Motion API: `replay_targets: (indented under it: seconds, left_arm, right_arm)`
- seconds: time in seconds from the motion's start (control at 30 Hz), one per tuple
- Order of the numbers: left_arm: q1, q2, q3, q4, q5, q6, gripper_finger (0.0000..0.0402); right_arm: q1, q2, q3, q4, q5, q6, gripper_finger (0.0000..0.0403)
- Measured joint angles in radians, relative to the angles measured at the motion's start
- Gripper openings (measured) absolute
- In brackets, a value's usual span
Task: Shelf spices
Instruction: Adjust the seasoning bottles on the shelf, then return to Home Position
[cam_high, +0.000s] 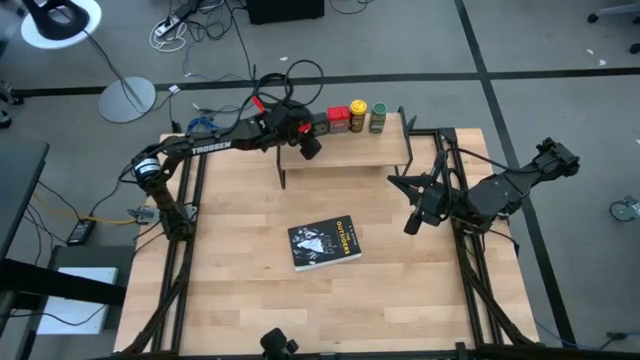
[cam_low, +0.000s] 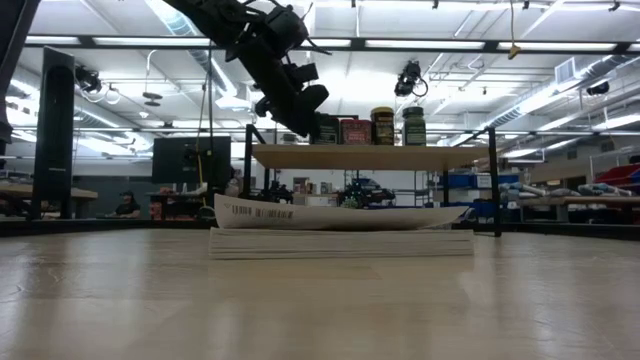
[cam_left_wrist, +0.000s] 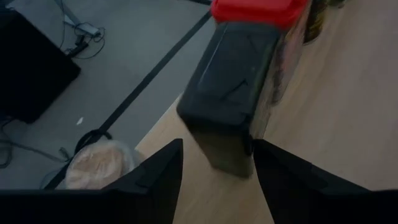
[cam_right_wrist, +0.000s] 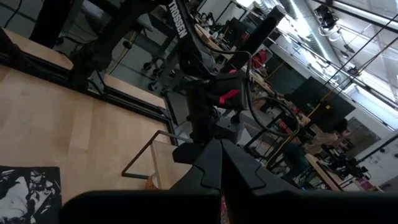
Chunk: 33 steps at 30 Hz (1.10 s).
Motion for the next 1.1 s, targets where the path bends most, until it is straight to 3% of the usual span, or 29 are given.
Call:
replay_targets:
  seconds: [0.93, 1.1]
  left_arm:
    - [0.004, 0.000, 0.000, -0.059, -0.026, -0.003, 0.0201]
    - [0.001, -0.046, 0.000, -0.031, -0.020, 0.007, 0.0201]
  right_arm:
    - [0.000, 0.000, 0.000, -0.014, 0.000, 0.001, 0.0000]
    - [0.000, 0.000, 0.000, -0.040, 0.000, 0.003, 0.0000]
